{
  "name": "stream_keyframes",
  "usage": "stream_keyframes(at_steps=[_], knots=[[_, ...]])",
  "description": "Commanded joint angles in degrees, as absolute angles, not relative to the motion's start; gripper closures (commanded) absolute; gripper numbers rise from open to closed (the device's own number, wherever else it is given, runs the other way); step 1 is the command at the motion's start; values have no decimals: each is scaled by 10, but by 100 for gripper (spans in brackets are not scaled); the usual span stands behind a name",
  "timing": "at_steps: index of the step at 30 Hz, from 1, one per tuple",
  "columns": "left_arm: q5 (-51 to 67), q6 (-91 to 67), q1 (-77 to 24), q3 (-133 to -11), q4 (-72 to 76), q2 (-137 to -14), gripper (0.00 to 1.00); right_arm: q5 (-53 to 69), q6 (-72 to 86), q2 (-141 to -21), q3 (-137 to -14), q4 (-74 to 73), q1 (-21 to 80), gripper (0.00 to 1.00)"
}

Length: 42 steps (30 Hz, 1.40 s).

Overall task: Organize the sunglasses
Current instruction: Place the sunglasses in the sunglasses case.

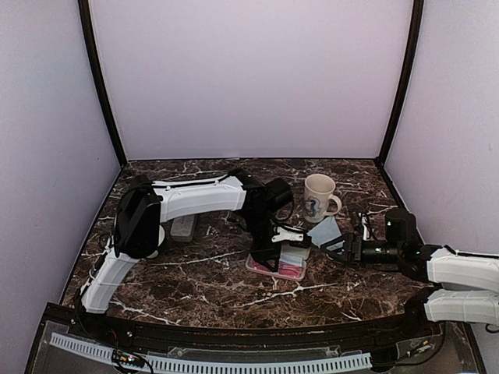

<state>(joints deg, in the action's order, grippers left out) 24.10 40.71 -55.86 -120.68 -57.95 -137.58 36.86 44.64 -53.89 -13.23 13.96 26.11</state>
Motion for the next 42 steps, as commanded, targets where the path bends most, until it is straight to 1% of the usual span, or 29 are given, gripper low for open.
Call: stream_keyframes(at_steps=[1,13,20,26,28,32,39,42], knots=[[233,388,-557,-1211,-573,-1339,55,372,445,-529,-122,170,258,21],[215,363,-559,-1140,-516,-1282,56,379,457,-530,-110,192,258,21],[201,356,-563,-1103,-488,-1251,53,374,458,-526,-103,197,262,21],[188,352,-572,-1040,-441,-1217,50,341,442,-511,-100,183,279,21],[176,356,-579,-1004,-404,-1199,48,327,434,-506,-100,174,284,21],[139,375,-599,-935,-319,-1164,40,325,434,-512,-99,178,288,20],[108,373,-615,-911,-258,-1164,27,323,439,-516,-98,185,294,21],[92,374,-622,-907,-241,-1165,25,322,438,-516,-98,184,294,21]])
